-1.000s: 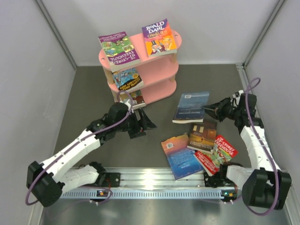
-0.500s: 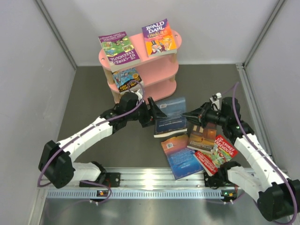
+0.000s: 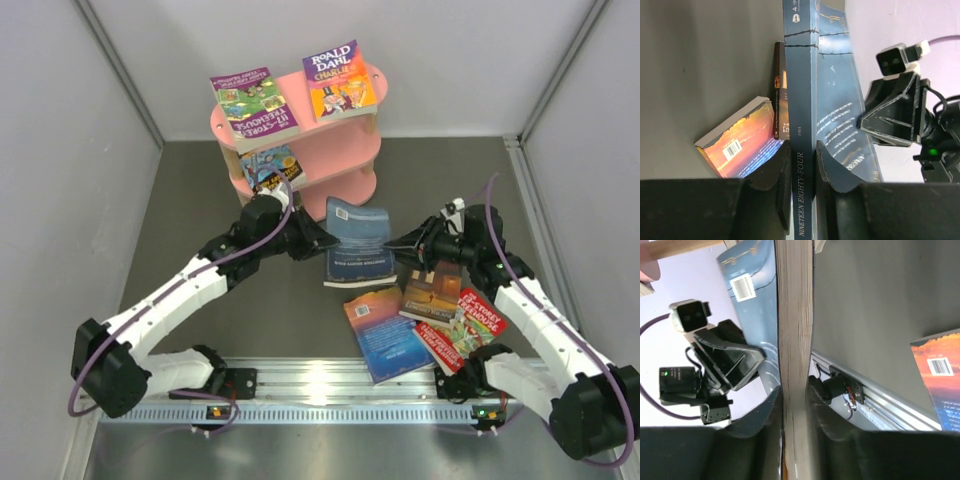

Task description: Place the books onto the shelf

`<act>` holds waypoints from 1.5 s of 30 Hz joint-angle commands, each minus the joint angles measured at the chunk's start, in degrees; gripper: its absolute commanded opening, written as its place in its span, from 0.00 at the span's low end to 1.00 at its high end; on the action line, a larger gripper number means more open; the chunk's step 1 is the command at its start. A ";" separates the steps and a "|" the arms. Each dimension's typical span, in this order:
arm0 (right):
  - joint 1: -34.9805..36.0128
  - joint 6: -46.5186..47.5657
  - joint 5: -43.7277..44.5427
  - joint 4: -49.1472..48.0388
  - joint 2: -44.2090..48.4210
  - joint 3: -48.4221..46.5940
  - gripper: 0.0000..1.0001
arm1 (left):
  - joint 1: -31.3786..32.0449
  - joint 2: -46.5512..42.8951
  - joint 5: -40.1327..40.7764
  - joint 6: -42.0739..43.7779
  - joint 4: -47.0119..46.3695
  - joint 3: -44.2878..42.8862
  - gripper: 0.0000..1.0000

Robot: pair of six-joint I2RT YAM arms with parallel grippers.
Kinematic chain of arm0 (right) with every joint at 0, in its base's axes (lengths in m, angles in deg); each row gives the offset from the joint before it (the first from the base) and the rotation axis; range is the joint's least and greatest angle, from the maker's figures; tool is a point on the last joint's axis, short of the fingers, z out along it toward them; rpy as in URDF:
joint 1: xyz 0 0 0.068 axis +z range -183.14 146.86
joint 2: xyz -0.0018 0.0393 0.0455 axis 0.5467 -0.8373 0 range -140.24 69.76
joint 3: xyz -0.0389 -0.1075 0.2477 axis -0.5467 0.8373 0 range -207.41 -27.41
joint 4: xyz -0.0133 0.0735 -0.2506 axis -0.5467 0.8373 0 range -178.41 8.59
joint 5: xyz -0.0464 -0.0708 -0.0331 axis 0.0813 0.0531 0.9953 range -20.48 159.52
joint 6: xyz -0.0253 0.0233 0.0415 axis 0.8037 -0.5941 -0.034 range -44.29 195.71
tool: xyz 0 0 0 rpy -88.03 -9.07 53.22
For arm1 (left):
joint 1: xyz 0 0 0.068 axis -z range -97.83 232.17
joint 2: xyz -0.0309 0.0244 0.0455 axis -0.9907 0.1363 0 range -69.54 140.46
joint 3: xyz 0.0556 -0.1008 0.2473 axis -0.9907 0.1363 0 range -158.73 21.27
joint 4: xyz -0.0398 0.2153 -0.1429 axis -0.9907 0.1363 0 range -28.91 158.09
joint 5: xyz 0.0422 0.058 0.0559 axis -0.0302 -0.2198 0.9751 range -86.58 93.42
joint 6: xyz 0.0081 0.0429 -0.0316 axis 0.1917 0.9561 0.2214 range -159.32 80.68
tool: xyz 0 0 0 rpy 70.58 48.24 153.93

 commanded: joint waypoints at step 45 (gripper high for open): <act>18.22 -10.86 9.89 -18.34 7.38 8.83 1.00 | -1.72 -8.37 3.38 -8.21 -15.00 -11.21 0.00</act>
